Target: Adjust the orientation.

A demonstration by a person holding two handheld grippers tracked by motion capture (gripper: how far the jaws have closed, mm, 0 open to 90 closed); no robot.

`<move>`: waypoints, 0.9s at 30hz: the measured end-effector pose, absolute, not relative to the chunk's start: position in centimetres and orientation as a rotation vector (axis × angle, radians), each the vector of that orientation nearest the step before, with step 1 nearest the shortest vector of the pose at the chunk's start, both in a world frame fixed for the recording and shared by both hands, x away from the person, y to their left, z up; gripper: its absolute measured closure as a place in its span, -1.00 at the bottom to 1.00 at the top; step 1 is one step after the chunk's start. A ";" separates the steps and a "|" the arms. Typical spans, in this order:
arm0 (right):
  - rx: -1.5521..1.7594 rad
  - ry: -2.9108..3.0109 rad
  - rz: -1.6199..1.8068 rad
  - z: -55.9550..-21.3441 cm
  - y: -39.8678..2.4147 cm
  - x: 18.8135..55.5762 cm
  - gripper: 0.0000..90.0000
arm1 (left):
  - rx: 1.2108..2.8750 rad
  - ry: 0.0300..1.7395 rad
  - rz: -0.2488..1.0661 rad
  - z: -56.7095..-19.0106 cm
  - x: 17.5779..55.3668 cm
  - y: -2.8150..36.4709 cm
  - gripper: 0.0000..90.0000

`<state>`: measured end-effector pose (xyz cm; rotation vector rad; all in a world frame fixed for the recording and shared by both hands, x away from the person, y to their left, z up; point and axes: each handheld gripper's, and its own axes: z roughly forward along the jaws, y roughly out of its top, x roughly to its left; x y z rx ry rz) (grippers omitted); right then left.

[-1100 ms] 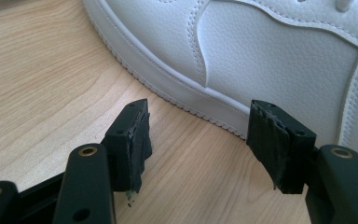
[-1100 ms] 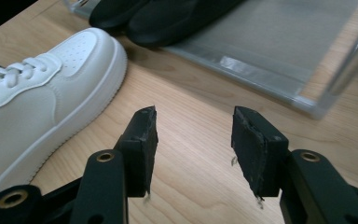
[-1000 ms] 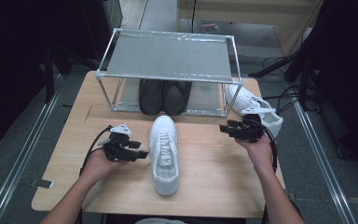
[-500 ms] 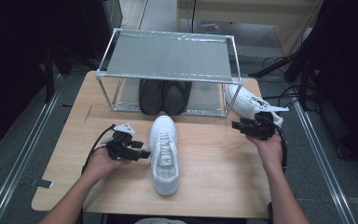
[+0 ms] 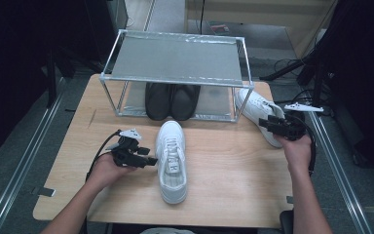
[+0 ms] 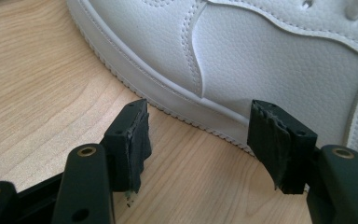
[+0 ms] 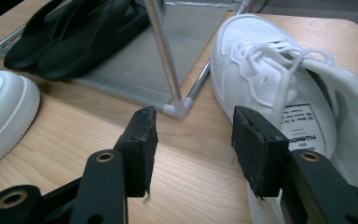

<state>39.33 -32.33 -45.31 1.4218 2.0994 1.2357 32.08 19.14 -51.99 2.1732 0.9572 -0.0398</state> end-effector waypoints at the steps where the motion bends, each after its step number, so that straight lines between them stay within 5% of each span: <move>1: 1.426 2.099 1.233 -45.4 -32.5 39.5 0.14 | 2.172 0.960 -0.044 -52.0 32.1 19.1 -0.14; 27: 1.522 2.000 1.234 -46.5 -34.1 43.3 0.23 | 2.142 0.963 -0.024 -51.9 30.2 20.6 -0.16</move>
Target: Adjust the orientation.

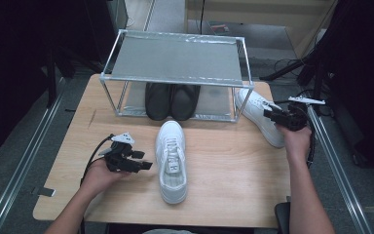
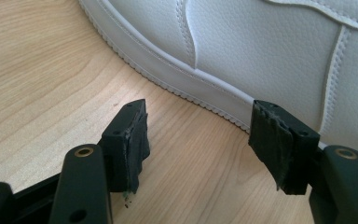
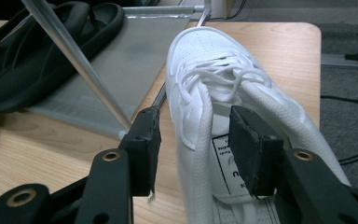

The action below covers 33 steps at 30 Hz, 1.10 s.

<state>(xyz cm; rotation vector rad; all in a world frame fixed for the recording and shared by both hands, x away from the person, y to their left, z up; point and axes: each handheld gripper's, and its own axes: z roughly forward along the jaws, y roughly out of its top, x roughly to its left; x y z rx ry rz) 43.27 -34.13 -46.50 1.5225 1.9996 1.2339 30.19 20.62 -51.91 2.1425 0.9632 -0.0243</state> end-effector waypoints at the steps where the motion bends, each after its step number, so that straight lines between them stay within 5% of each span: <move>1: 1.526 2.007 1.233 -46.6 -34.1 43.4 0.24 | 2.145 0.963 -0.025 -51.9 30.2 20.7 -0.16; 7: 1.540 2.062 1.156 -47.3 -33.2 44.7 0.32 | 2.143 0.976 -0.030 -52.0 30.0 20.9 -0.17; 17: 1.528 2.100 1.118 -47.1 -32.7 44.8 0.78 | 2.138 0.975 -0.024 -52.0 29.9 21.0 -0.17; 33: 1.572 2.017 1.149 -45.4 -34.3 43.2 0.79 | 2.116 0.980 -0.026 -51.8 30.0 21.5 -0.18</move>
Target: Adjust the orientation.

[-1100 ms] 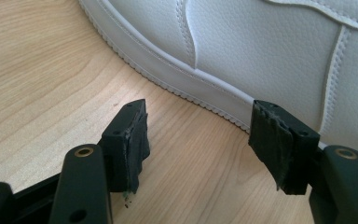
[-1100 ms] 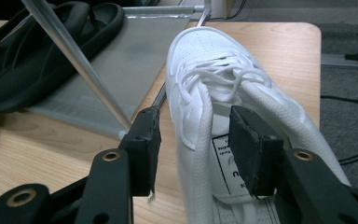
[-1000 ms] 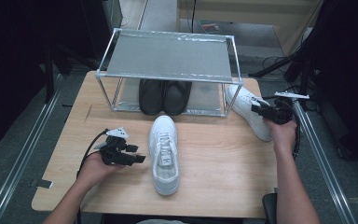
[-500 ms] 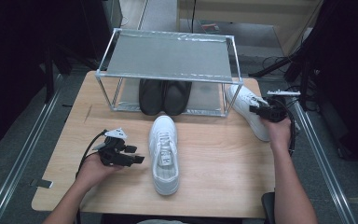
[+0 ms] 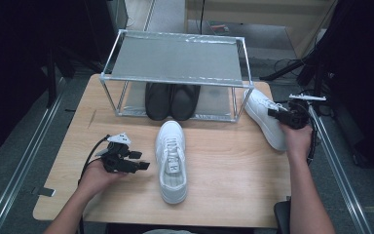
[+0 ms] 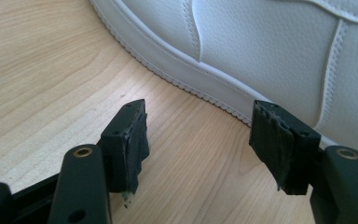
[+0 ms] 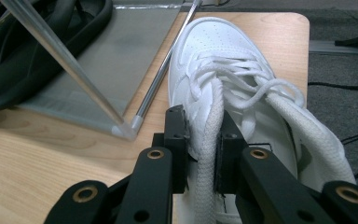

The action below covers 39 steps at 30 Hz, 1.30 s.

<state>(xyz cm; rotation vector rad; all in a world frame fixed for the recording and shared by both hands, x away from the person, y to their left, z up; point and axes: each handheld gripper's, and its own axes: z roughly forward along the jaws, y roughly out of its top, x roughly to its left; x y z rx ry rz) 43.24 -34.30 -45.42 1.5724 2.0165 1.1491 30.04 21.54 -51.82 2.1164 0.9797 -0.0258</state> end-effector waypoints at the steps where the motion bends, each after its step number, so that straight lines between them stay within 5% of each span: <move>1: 1.571 2.018 1.147 -45.3 -34.4 43.1 0.79 | 2.115 0.984 -0.020 -51.8 30.1 21.6 -0.18; 39: 1.493 2.039 1.110 -43.8 -34.1 32.3 0.75 | 2.094 0.944 -0.027 -50.9 33.5 20.7 -0.18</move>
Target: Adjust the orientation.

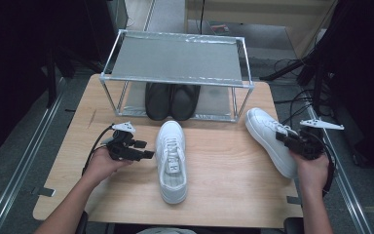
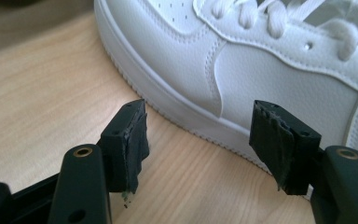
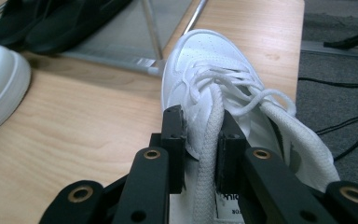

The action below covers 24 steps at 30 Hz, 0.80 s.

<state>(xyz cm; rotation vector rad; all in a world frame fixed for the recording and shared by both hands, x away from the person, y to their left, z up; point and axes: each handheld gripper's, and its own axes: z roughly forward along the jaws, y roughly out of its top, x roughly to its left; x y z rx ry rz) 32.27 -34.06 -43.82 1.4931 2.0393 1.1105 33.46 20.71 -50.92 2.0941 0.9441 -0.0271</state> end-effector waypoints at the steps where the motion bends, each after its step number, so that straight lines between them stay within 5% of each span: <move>1: 1.490 2.044 1.115 -43.8 -34.0 32.0 0.75 | 2.093 0.944 -0.033 -50.9 33.6 20.7 -0.18; 24: 1.340 2.210 1.163 -43.6 -30.0 29.7 0.75 | 2.093 0.952 -0.025 -51.1 33.9 20.9 -0.18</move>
